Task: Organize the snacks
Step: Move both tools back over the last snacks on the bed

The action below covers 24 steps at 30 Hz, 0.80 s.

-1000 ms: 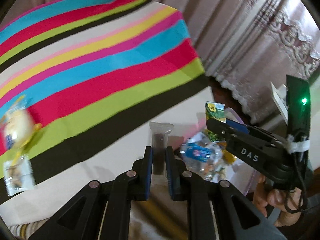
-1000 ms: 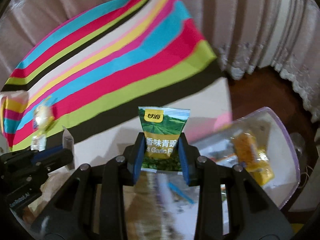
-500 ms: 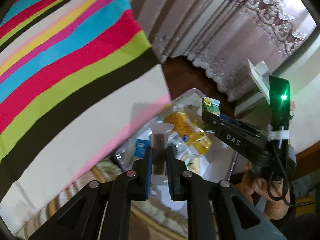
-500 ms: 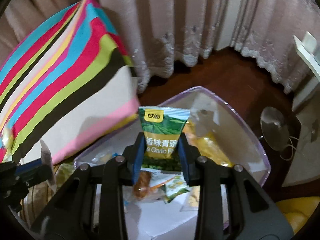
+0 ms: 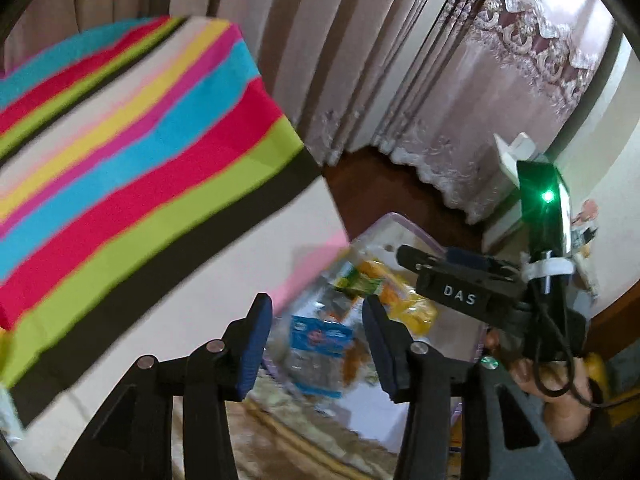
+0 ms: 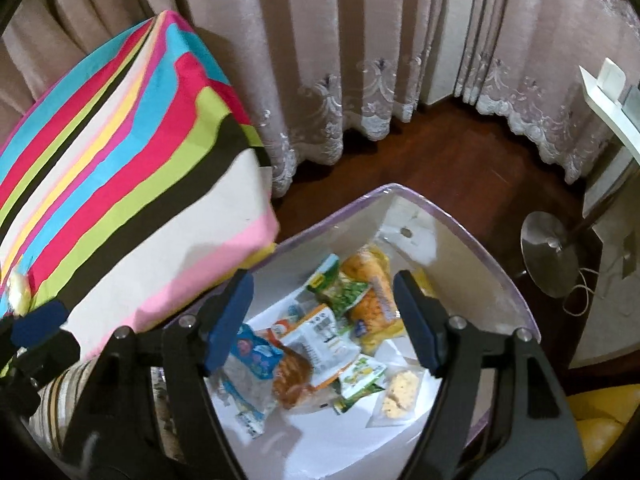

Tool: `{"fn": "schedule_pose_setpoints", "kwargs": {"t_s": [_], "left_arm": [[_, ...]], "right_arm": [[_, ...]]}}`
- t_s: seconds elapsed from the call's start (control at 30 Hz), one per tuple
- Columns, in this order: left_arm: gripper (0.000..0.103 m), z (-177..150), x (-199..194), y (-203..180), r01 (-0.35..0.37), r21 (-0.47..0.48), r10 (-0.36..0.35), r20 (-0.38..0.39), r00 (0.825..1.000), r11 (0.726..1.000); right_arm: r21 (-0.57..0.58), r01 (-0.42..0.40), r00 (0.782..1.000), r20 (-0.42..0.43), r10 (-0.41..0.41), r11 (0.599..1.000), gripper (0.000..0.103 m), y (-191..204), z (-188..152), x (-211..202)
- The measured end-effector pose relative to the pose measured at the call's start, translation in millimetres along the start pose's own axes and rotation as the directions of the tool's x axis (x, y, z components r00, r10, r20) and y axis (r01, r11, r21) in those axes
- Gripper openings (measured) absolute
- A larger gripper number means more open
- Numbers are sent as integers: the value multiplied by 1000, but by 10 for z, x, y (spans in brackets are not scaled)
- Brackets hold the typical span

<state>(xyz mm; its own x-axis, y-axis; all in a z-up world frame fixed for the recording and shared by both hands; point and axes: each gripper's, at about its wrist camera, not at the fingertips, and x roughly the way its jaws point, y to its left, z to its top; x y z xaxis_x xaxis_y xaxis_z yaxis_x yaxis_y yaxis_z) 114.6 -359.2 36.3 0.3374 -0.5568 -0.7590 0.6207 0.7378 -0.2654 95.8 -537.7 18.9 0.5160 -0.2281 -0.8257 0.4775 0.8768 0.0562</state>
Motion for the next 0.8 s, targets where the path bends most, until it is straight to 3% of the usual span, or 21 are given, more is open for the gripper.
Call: {"fn": "schedule_pose_setpoints", "kwargs": {"t_s": [0.17,0.33,0.4,0.5,0.57,0.63,0.7,0.8], "left_arm": [[53,-12,-193,135,-139,18,139,40,990,990],[54,-59,-370,322,-208,-12,208,73,975,978],[58,-72,-467,381,-257,-21,258,92,962,966],[64,-111,-628,477,-365,-40,367,125,922,930],[66,-167,-745,551,-439,-55,442,154,884,897],[68,-225,-822,597,-464,-53,465,190,865,884],[77,-300,-934,674,-499,-53,498,213,840,865],[78,-391,-1059,814,-536,-84,540,223,812,840]], "right_arm": [[-37,-18,999,33,19,999,78,242,62,-148],[-90,-56,995,82,63,994,84,526,104,-323],[-117,-67,992,98,79,991,88,660,97,-386],[-171,-32,992,114,52,985,90,911,87,-459],[-205,2,989,145,29,979,90,1076,65,-534],[-230,18,983,184,25,973,90,1215,47,-625],[-264,33,971,237,32,964,91,1364,19,-730],[-327,64,961,275,30,943,93,1603,-24,-832]]}}
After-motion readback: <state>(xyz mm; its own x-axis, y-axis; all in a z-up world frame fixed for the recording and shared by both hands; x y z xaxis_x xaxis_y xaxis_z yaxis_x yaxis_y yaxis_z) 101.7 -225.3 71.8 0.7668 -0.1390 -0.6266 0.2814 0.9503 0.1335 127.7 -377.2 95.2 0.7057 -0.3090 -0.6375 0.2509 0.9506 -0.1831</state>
